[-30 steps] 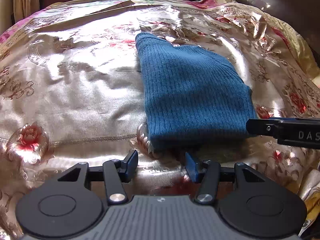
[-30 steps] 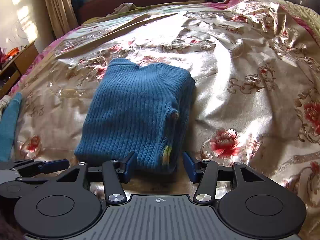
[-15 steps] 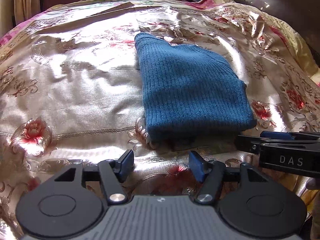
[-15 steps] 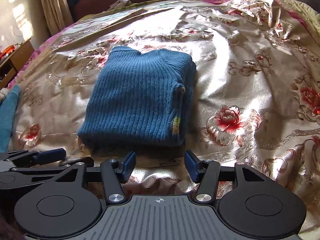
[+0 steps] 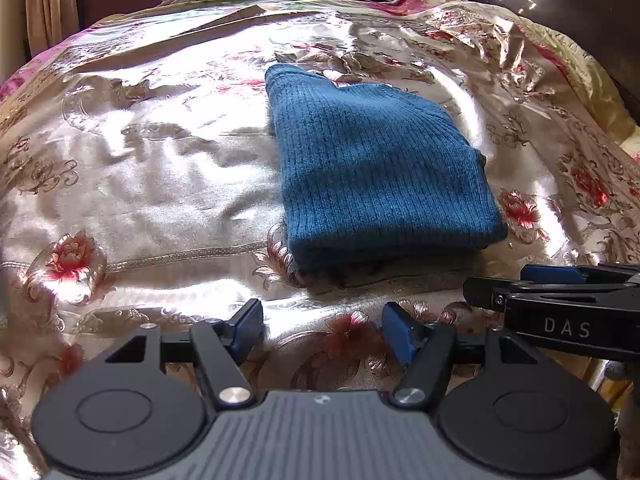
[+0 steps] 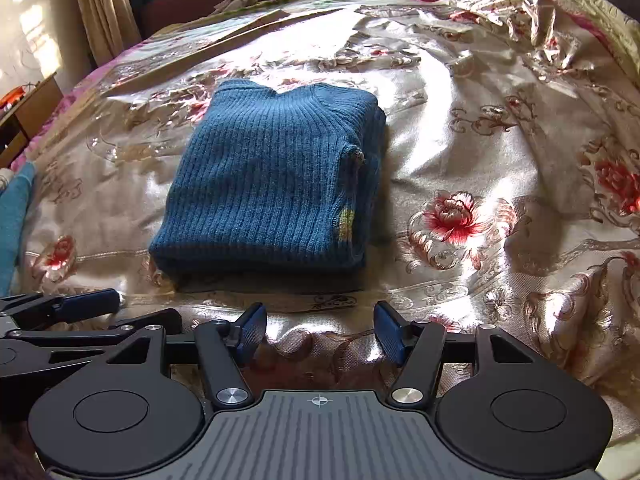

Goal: Fold small clothes

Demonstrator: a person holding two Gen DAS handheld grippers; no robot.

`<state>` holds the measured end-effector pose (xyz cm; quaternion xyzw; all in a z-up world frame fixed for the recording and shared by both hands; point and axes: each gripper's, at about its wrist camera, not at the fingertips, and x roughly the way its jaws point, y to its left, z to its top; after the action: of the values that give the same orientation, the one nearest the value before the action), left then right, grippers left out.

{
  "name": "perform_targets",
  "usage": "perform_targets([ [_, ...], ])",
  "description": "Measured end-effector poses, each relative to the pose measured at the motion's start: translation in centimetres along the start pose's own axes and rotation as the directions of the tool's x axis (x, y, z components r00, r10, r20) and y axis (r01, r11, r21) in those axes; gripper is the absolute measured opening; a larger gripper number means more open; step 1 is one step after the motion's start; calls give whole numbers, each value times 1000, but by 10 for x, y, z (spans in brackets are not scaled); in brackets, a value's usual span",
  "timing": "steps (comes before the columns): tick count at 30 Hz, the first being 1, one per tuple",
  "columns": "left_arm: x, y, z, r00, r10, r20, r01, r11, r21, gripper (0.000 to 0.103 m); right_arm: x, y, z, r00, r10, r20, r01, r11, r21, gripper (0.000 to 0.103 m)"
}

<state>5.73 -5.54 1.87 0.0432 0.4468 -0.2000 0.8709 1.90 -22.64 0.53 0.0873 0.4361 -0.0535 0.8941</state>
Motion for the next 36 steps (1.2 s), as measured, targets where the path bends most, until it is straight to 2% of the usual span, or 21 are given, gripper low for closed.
perform_targets([
  [11,-4,-4,-4,1000,19,1,-19,1000,16,76,-1,2,-3,999,-36,8,36,999,-24,65],
  [16,-5,-4,-5,999,52,-7,-52,999,13,84,-2,3,-4,999,-44,10,45,999,-27,67],
  [36,-13,-2,-5,996,84,21,-84,996,5,90,-2,6,-5,998,-56,5,56,997,-45,74],
])
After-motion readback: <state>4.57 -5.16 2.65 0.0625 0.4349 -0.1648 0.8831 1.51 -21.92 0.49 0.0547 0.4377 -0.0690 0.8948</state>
